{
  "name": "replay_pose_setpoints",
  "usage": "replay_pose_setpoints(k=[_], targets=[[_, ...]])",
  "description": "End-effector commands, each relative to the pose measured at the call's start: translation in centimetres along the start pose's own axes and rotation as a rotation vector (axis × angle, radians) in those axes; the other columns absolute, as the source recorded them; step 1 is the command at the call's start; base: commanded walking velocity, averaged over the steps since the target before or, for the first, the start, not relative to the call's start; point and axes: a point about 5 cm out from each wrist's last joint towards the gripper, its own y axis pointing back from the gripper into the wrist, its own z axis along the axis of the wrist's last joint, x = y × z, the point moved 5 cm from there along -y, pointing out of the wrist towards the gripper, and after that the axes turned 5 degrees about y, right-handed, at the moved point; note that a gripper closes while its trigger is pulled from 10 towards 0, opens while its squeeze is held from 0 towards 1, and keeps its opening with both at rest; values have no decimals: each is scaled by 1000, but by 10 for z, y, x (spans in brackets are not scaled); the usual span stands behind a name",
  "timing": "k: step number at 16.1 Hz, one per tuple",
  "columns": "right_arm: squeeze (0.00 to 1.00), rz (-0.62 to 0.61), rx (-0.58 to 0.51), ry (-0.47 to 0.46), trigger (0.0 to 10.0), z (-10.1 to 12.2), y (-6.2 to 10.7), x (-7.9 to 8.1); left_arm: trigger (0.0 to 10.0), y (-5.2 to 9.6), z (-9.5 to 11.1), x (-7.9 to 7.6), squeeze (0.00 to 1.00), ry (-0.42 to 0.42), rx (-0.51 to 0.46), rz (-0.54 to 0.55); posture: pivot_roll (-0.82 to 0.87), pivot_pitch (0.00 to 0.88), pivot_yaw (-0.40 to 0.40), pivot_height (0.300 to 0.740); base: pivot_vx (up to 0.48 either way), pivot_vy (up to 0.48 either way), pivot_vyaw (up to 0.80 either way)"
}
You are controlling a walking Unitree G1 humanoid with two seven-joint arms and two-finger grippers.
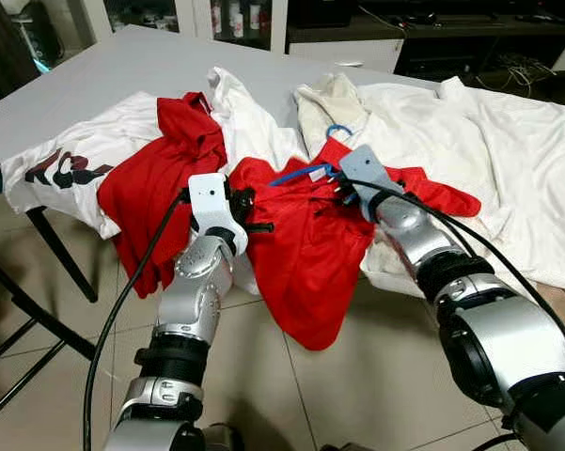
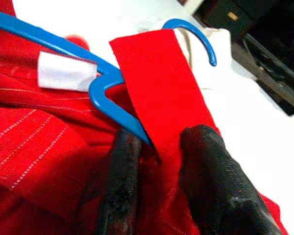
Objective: Hang hanger
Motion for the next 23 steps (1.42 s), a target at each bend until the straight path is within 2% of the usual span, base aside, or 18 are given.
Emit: replay_pose_setpoints(k=[1, 3, 4, 6, 10, 12, 13, 14, 15, 16, 17, 18, 20, 21, 22, 23], targets=[[0, -29, -47, -12, 0, 9, 1, -19, 10000, -2, 3, -2, 0, -12, -2, -4, 110, 14, -36, 740, 0, 0, 0], [0, -60, -20, 4, 0, -2, 5, -32, 10000, -2, 3, -1, 0, -13, -3, -3, 103, 10, -33, 740, 0, 0, 0], [0, -100, 0, -7, 0, -9, 9, -45, 10000, -3, 2, -2, 0, -13, -1, -5, 99, 10, -31, 740, 0, 0, 0], [0, -160, -5, -39, 0, -9, 11, -58, 10000, -4, 3, -6, 0, -15, -1, -16, 94, 9, -26, 740, 0, 0, 0], [0, -186, -49, -80, 0, 0, 11, -60, 10000, -5, 3, -7, 0, -17, 2, -25, 93, 9, -21, 740, 0, 0, 0], [0, -134, -89, 1, 0, 9, 9, -51, 10000, -4, 2, -7, 0, -19, 2, -25, 95, 11, -22, 740, 0, 0, 0], [0, -100, -104, 38, 2745, 11, 8, -44, 10000, -4, 2, -7, 0, -19, 2, -24, 96, 13, -26, 740, 0, 0, 0], [0, -87, -70, 96, 3843, 4, 8, -38, 10000, -4, 1, -7, 0, -17, 3, -22, 98, 13, -30, 740, 0, 0, 0], [0, -148, 11, 77, 3647, -12, 10, -48, 10000, -4, 1, -7, 0, -15, 3, -20, 100, 13, -31, 740, 0, 0, 0], [0, -172, 39, 64, 3647, -17, 11, -53, 10000, -3, 1, -7, 0, -14, 3, -19, 100, 13, -31, 740, 0, 0, 0], [0, -236, 185, 27, 3412, -49, 21, -68, 10000, -3, 1, -7, 0, -12, 1, -19, 102, 13, -33, 740, 0, 0, 0], [0, -243, 255, 1, 3490, -68, 27, -71, 10000, -3, 1, -7, 0, -12, 0, -17, 102, 13, -34, 740, 0, 0, 0], [0, -240, 311, -13, 4196, -85, 33, -70, 10000, -3, 1, -7, 0, -11, -1, -17, 100, 14, -35, 740, 0, 0, 0], [0, -234, 324, -18, 6078, -89, 34, -68, 10000, -4, 1, -7, 0, -11, -1, -17, 100, 14, -35, 740, 0, 0, 0], [0, -212, 342, -45, 10000, -95, 35, -62, 10000, -4, 1, -8, 0, -10, 1, -18, 96, 15, -36, 740, 0, 0, 0], [0, -191, 336, -69, 10000, -94, 34, -56, 10000, -4, 0, -8, 0, -10, 2, -20, 96, 15, -36, 740, 0, 0, 0]])
